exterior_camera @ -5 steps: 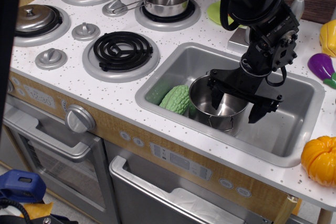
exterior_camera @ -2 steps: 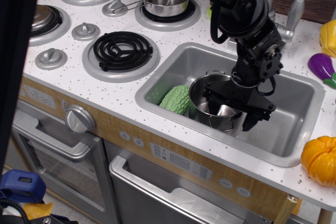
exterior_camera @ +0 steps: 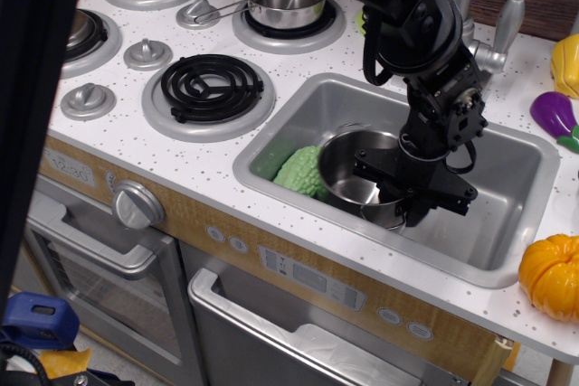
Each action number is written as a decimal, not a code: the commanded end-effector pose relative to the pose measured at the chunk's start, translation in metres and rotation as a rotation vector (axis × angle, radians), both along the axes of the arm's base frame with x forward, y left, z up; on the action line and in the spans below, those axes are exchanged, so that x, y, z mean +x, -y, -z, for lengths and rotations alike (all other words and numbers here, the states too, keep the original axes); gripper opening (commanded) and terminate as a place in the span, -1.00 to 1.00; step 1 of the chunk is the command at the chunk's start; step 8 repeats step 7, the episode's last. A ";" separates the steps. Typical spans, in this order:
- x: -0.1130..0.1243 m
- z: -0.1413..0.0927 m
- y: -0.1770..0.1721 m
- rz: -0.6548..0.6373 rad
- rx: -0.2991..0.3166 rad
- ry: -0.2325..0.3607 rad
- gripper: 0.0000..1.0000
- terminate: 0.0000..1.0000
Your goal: Pick up pot from sink
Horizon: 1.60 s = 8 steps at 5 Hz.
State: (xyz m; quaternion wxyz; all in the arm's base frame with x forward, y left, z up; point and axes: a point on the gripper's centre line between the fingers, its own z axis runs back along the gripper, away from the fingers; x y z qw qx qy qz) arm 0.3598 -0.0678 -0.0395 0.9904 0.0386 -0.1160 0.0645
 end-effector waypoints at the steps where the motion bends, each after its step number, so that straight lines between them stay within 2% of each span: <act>1: 0.009 -0.023 0.001 0.005 0.018 0.039 -1.00 -1.00; 3: 0.016 -0.060 0.008 0.048 0.109 0.043 -1.00 -1.00; 4: 0.021 -0.079 0.007 0.063 0.118 0.044 -1.00 -1.00; 5: 0.029 -0.099 0.002 0.088 0.098 0.053 -1.00 -1.00; 6: 0.033 -0.102 0.000 0.087 0.039 0.058 -1.00 -1.00; 7: 0.030 -0.102 0.004 0.072 0.012 0.069 -1.00 1.00; 8: 0.030 -0.102 0.004 0.072 0.012 0.069 -1.00 1.00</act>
